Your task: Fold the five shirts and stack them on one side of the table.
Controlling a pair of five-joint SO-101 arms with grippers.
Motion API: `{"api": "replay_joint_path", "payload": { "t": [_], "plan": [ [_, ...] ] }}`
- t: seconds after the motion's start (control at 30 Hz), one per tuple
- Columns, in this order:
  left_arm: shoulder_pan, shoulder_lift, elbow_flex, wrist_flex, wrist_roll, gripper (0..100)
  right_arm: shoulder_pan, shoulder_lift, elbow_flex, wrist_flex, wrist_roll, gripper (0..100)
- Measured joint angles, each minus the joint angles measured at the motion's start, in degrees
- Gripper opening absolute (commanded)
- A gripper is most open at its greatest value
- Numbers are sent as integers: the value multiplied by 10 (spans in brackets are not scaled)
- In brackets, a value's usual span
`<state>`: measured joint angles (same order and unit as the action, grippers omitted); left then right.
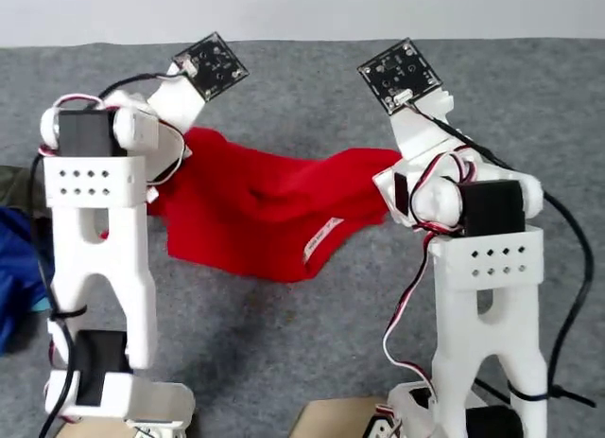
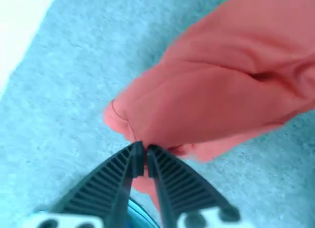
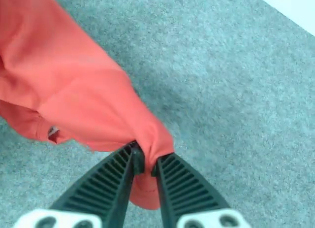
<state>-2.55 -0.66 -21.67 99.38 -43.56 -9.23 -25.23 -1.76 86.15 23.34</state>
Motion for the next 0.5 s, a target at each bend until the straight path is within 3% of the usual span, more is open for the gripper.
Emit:
{"api": "replay_joint_path", "payload": {
  "t": [0.5],
  "plan": [
    [11,3,76,-1,-24,11,0,0,0,0,0,9]
  ]
}}
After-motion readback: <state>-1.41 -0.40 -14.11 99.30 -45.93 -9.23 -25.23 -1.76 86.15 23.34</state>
